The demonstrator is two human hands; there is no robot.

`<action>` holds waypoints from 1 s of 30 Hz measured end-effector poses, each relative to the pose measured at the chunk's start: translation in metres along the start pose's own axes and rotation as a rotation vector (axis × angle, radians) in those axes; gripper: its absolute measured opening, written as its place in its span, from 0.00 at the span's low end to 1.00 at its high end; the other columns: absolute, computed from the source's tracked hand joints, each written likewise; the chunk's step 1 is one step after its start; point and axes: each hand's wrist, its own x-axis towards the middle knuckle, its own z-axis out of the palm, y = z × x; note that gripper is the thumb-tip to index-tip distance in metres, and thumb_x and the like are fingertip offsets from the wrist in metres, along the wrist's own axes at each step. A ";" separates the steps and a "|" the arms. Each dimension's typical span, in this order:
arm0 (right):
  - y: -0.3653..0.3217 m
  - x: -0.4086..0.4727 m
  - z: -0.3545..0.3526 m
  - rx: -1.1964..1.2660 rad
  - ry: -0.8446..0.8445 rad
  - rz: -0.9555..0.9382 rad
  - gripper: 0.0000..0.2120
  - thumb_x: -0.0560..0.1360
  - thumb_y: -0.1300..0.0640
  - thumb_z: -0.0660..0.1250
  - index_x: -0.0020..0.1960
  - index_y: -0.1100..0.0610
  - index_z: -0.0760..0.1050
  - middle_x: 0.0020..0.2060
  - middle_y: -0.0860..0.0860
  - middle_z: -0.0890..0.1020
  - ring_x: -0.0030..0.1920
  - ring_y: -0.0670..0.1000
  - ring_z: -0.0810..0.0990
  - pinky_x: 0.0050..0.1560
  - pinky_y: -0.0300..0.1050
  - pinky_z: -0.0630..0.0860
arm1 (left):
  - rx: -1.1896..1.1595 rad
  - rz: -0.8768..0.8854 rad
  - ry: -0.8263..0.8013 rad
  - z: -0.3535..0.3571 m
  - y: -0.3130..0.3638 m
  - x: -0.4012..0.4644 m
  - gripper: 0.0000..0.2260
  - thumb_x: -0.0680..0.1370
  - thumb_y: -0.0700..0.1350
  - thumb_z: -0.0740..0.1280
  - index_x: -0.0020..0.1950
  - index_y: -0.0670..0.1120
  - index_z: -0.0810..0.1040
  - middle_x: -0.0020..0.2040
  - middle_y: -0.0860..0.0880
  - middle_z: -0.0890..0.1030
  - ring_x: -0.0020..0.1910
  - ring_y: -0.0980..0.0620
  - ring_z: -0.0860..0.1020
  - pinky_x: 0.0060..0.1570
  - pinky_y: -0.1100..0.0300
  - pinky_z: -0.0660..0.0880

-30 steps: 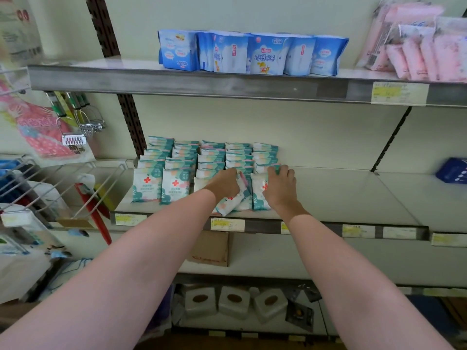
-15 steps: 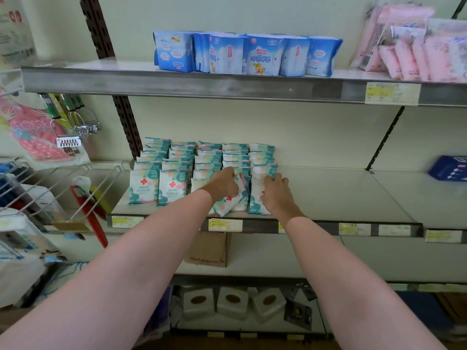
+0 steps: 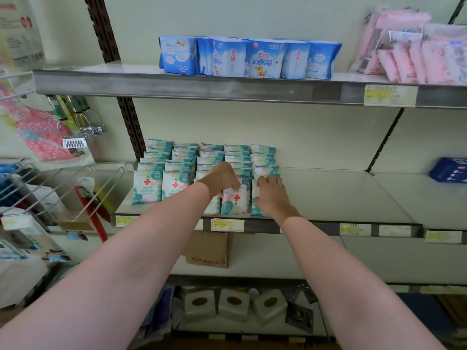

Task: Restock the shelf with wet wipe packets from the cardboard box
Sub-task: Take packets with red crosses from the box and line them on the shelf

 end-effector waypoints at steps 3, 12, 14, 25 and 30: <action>-0.002 -0.001 -0.002 0.015 -0.024 -0.008 0.22 0.76 0.55 0.69 0.67 0.58 0.69 0.63 0.58 0.71 0.65 0.59 0.67 0.64 0.51 0.69 | -0.017 0.008 -0.008 0.000 -0.001 -0.004 0.19 0.73 0.32 0.70 0.64 0.39 0.75 0.55 0.46 0.75 0.47 0.43 0.77 0.47 0.48 0.81; -0.008 -0.007 -0.002 0.017 -0.051 -0.004 0.23 0.76 0.55 0.69 0.68 0.57 0.68 0.65 0.58 0.70 0.66 0.60 0.66 0.65 0.52 0.70 | -0.033 0.087 0.107 -0.001 -0.004 0.000 0.18 0.71 0.34 0.72 0.60 0.42 0.79 0.44 0.48 0.77 0.40 0.48 0.76 0.39 0.58 0.74; -0.008 -0.008 -0.003 0.008 -0.077 -0.006 0.24 0.75 0.56 0.70 0.68 0.58 0.68 0.64 0.59 0.69 0.66 0.61 0.66 0.65 0.52 0.69 | 0.038 0.092 0.139 0.000 -0.006 0.000 0.14 0.71 0.35 0.71 0.56 0.43 0.77 0.44 0.47 0.76 0.39 0.49 0.75 0.37 0.58 0.74; -0.008 -0.016 -0.001 0.000 -0.105 -0.008 0.24 0.74 0.55 0.72 0.66 0.58 0.68 0.63 0.58 0.69 0.64 0.60 0.67 0.62 0.52 0.71 | 0.372 0.171 0.088 0.009 -0.016 -0.002 0.14 0.69 0.39 0.67 0.54 0.51 0.79 0.50 0.50 0.79 0.47 0.48 0.79 0.44 0.57 0.78; -0.005 -0.014 -0.001 0.013 -0.094 0.002 0.22 0.74 0.56 0.71 0.65 0.58 0.69 0.63 0.58 0.70 0.64 0.59 0.67 0.61 0.51 0.71 | 0.057 0.109 0.161 -0.001 -0.012 0.005 0.13 0.68 0.44 0.79 0.42 0.45 0.76 0.39 0.49 0.78 0.41 0.49 0.78 0.46 0.54 0.80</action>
